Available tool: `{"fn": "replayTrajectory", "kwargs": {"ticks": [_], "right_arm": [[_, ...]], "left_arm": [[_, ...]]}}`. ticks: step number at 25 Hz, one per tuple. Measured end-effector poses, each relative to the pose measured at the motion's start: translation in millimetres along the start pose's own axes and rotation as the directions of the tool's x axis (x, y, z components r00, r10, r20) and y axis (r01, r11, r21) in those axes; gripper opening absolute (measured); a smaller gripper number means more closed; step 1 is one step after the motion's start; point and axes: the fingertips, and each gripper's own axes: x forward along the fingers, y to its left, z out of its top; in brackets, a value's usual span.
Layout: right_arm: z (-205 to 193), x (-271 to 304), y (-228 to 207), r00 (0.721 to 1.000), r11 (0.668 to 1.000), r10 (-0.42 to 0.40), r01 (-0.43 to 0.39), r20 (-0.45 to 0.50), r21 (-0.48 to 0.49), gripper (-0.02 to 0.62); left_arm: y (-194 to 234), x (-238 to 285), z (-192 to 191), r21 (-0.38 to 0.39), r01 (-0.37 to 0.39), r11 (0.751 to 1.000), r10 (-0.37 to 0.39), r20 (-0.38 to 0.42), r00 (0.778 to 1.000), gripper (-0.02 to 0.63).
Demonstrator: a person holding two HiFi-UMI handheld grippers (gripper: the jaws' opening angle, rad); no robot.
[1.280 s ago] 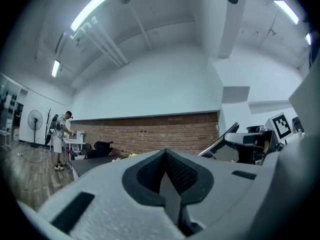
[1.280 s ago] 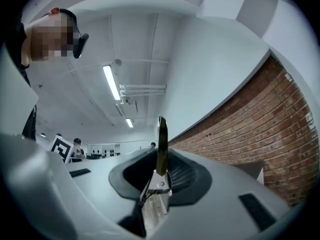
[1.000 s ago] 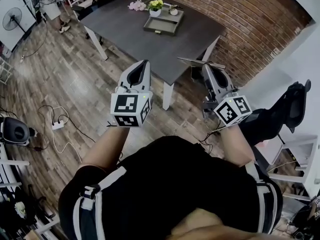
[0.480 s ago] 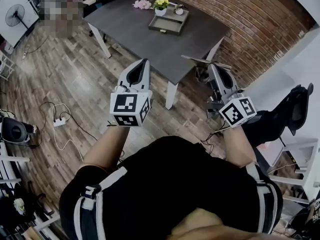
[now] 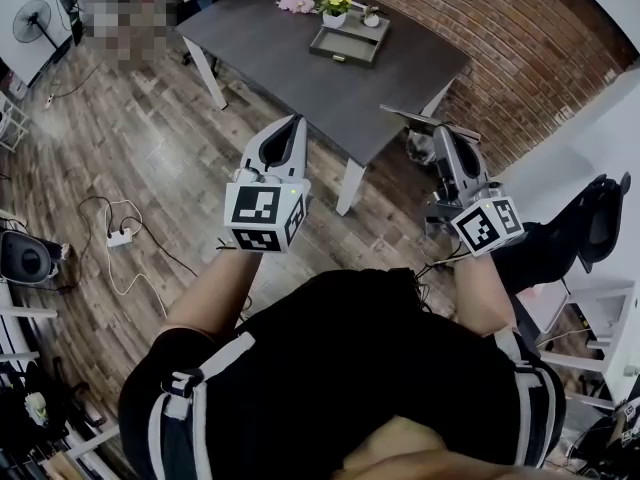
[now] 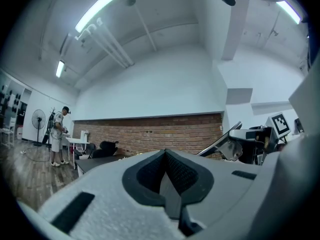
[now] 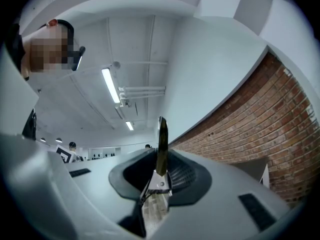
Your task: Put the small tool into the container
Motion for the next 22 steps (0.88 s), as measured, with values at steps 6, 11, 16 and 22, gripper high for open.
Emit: {"fn": "replayTrajectory", "kwargs": {"ticks": [6,11,16,22], "right_arm": [[2,8,7,1.000,1.000,0.008,-0.008,0.006,-0.009,0.077],[11,14,7,0.999,1.000,0.010,-0.010,0.032,0.003,0.077],[22,16,4,0.998,1.000,0.012,-0.012,0.060,0.004,0.077],[21,21,-6,0.998,1.000,0.004,-0.006,0.067,0.020,0.077]], "left_arm": [[12,-4,0,-0.004,-0.003,1.000,0.003,0.010,1.000,0.008],[13,4,4,-0.003,0.017,1.000,-0.017,0.020,1.000,0.008],[14,14,10,-0.021,0.031,0.999,-0.030,0.032,0.999,0.008],[10,23,6,-0.011,0.046,0.999,-0.045,0.021,0.999,0.008]]}}
